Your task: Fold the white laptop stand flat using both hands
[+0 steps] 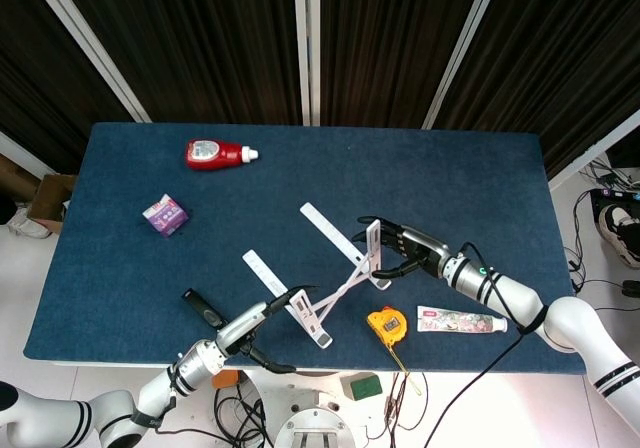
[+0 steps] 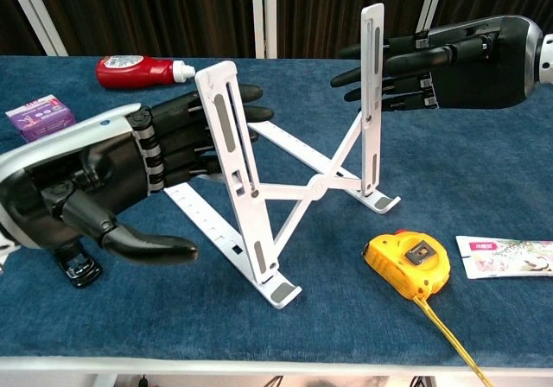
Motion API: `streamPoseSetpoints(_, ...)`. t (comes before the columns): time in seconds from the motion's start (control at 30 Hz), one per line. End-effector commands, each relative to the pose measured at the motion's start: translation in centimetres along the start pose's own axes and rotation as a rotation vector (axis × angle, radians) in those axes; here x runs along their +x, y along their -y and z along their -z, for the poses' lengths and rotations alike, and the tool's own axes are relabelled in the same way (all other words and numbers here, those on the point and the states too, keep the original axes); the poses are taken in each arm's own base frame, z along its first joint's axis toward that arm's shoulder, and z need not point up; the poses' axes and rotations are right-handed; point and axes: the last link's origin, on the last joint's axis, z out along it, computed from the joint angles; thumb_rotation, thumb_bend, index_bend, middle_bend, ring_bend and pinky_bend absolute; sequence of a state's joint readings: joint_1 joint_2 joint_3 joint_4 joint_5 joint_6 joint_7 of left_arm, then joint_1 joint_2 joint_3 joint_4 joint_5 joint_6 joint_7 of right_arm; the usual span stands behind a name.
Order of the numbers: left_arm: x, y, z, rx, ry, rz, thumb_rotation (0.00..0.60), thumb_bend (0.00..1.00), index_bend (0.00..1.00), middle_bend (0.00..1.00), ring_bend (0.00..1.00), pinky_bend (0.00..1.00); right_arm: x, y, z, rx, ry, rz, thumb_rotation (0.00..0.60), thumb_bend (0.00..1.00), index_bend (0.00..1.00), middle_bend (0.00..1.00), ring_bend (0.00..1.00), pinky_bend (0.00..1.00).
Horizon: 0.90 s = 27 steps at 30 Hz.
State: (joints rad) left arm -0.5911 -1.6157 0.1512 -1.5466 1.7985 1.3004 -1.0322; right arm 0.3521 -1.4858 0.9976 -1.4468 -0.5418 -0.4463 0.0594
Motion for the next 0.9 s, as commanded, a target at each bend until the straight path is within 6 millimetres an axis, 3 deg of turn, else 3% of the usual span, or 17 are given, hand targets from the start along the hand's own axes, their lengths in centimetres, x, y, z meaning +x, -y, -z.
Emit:
streamPoseSetpoints(0.03,-0.7,0.3,0.0,0.031,0.028,0.1,0.6,0.05,0.05,0.03,0.02,0.12,0.0,0.1,0.0,0.003,-0.001,-0.001,0.6,0.1,0.1,0.21,0.09,0.01)
streamPoseSetpoints(0.57,-1.9,1.4,0.3,0.199,0.113,0.479,0.6,0.06,0.05,0.03,0.02,0.12,0.0,-0.1,-0.3,0.0,-0.002,-0.001,0.6,0.1,0.1,0.21,0.09,0.02)
streamPoseSetpoints(0.9,0.0,0.6,0.0,0.155,0.067,0.497,0.6,0.05,0.05,0.03,0.02,0.12,0.3,-0.7,0.1,-0.02,-0.023,0.041,0.6,0.12,0.1,0.21,0.09,0.02)
